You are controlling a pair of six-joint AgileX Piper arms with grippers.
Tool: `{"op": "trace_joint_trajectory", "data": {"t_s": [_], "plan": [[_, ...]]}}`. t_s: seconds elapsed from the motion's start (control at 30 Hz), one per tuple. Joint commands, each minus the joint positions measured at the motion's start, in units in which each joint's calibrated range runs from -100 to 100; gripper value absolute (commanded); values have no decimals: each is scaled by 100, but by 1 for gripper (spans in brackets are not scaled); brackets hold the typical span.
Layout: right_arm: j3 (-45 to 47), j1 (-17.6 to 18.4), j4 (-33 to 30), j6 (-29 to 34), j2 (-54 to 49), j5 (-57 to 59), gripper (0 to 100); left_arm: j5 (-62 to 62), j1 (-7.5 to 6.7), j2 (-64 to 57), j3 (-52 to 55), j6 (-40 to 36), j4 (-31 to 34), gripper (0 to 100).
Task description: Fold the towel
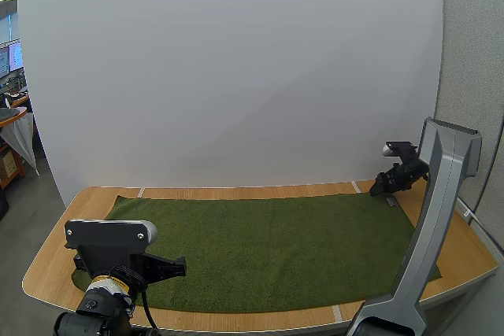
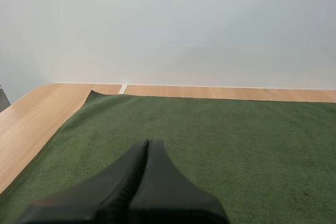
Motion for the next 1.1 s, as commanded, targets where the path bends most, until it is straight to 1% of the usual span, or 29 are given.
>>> {"op": "trace_joint_trajectory", "data": {"t_s": [0.0,1.07], "plan": [[-27,4,1,-52,-13,389,100,-125,-15,-21,0,-10,12,0],[-27,4,24,-52,-25,335,100,-125,-15,-21,0,-10,12,0]]}}
